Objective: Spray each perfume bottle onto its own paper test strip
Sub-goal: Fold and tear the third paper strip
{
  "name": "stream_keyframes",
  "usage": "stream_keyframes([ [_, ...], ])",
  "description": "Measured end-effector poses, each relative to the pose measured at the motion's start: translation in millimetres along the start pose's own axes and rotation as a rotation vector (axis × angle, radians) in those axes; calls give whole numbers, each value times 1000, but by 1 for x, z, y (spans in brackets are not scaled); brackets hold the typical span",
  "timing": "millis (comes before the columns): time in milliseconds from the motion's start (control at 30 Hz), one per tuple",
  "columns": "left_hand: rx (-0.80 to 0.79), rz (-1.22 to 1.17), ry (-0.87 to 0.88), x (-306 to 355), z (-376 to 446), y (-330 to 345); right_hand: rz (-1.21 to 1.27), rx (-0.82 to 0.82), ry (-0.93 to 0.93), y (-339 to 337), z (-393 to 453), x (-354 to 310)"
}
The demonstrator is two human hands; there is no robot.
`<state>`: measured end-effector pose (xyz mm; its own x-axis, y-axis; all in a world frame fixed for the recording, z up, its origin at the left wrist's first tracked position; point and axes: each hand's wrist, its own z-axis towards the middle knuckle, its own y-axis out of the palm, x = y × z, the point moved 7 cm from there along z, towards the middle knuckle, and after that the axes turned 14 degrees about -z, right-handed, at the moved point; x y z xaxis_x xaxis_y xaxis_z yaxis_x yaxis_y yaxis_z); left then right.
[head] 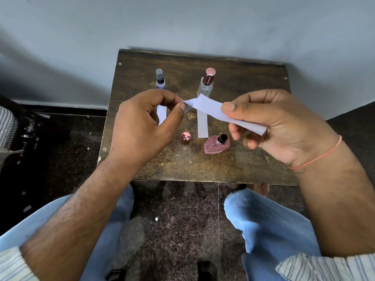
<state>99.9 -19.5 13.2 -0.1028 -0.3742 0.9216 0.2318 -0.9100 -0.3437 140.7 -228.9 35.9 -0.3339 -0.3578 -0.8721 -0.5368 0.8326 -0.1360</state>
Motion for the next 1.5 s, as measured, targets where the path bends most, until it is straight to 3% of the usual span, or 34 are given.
stream_keyframes([
  [367,-23,-19,-3,-4,-1,1,47,-33,-1,-8,1,7],
  [500,42,-66,-102,-23,3,-8,104,-17,-11,-17,-4,5],
  [700,159,-428,-425,-46,2,-7,73,303,62,-63,3,31],
  [800,182,-524,-497,-49,1,-6,-144,556,129,-100,3,55],
  [867,187,-554,-531,-47,0,-4,-297,624,164,-117,2,70],
  [1133,130,-543,-582,-41,-6,8,-443,634,310,-149,0,110],
  [1500,102,-555,-591,-35,-7,13,-448,658,350,-161,-1,119],
])
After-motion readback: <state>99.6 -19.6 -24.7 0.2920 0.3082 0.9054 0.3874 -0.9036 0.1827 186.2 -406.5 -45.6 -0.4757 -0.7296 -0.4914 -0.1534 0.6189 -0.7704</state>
